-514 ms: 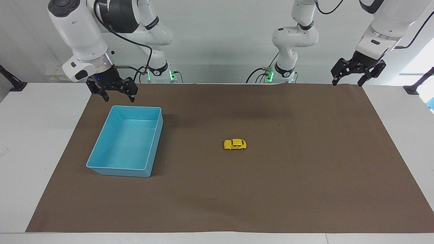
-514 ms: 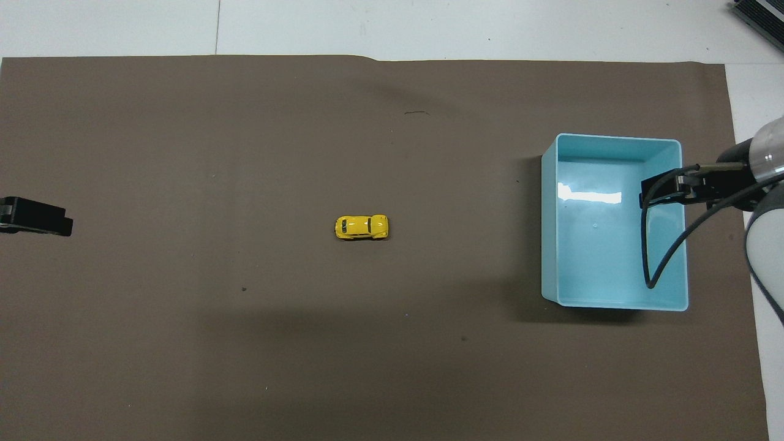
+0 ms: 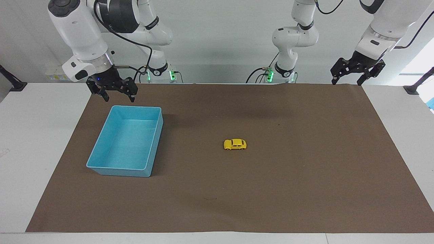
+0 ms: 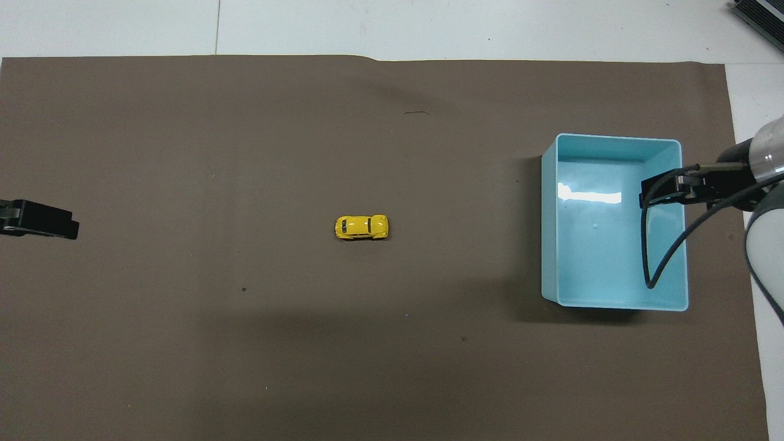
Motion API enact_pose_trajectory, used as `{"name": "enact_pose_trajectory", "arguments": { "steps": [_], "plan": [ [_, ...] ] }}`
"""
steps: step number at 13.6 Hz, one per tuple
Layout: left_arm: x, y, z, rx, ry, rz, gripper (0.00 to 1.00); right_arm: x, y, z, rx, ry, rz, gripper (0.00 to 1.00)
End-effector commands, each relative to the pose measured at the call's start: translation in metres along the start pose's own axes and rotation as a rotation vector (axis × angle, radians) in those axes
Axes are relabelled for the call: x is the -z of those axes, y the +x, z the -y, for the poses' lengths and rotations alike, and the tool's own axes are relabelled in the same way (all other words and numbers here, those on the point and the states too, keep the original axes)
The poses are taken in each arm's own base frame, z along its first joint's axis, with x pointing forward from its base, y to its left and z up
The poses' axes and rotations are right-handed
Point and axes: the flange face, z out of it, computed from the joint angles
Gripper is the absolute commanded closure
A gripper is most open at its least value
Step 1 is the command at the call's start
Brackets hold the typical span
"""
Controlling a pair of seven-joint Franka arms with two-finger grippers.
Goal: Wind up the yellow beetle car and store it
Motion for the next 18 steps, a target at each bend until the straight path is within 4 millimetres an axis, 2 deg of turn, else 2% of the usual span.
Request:
{"name": "enact_pose_trajectory", "arguments": {
  "steps": [1, 9, 15, 17, 18],
  "plan": [
    [0.005, -0.007, 0.008, 0.013, -0.006, 0.002, 0.0, 0.004, -0.002, -0.003, 0.006, 0.023, -0.009, 0.0],
    [0.005, -0.008, 0.009, 0.02, -0.005, 0.006, 0.0, 0.004, -0.002, -0.003, 0.006, 0.023, -0.009, 0.0],
    [0.004, -0.01, 0.002, 0.006, -0.005, 0.026, 0.0, 0.004, -0.002, -0.003, 0.006, 0.023, -0.009, 0.0],
    [0.001, -0.013, 0.003, 0.058, -0.005, 0.037, 0.0, 0.004, -0.002, -0.003, 0.006, 0.023, -0.009, 0.0],
    [0.002, -0.019, 0.004, 0.149, -0.003, 0.054, 0.0, 0.004, -0.003, -0.003, 0.006, 0.023, -0.007, 0.0]
  ]
}}
